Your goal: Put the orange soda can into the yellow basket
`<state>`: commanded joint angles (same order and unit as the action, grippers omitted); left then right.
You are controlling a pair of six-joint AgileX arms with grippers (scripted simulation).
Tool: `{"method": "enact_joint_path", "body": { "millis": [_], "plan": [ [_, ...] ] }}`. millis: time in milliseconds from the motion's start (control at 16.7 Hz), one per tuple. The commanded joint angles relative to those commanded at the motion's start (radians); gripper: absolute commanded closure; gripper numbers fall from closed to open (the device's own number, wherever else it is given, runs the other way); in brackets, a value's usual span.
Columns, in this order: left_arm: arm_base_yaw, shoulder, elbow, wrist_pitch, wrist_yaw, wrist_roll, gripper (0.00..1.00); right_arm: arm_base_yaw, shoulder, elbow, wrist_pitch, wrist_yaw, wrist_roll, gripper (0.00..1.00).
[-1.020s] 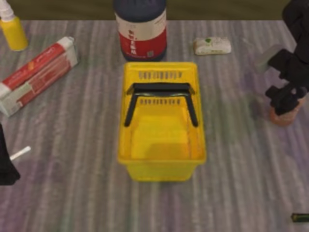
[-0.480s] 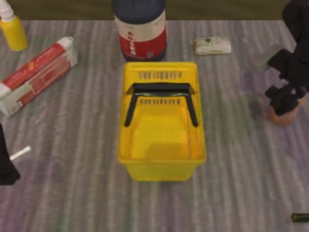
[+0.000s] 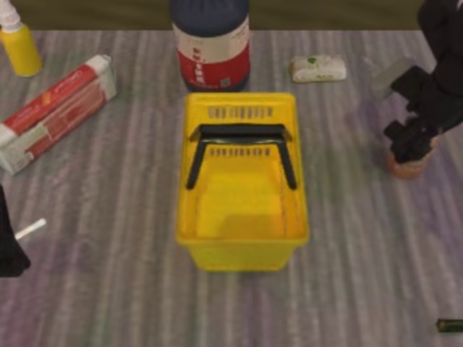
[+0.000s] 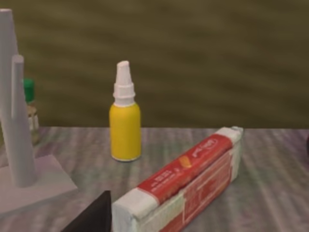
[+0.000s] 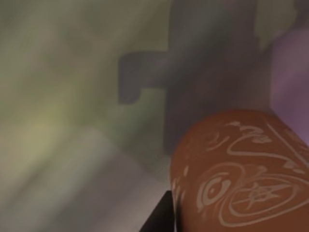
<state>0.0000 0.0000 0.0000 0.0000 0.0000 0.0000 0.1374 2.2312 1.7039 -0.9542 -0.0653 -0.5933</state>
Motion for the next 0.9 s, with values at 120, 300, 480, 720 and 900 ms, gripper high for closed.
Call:
{"method": "enact_joint_path", "body": {
  "millis": [120,300,480,720,900],
  "plan": [
    [0.000,0.000,0.000,0.000,0.000,0.000,0.00,0.014,0.002,-0.016,0.111,-0.071,0.037,1.00],
    [0.000,0.000,0.000,0.000,0.000,0.000,0.00,0.039,0.003,-0.054,0.334,-0.211,0.118,1.00],
    [0.000,0.000,0.000,0.000,0.000,0.000,0.00,0.068,-0.001,-0.108,0.609,-0.378,0.221,1.00],
    [0.000,0.000,0.000,0.000,0.000,0.000,0.00,0.108,-0.016,-0.193,1.007,-0.616,0.370,1.00],
    [0.000,0.000,0.000,0.000,0.000,0.000,0.00,0.136,-0.038,-0.254,1.292,-0.785,0.474,1.00]
  ]
}}
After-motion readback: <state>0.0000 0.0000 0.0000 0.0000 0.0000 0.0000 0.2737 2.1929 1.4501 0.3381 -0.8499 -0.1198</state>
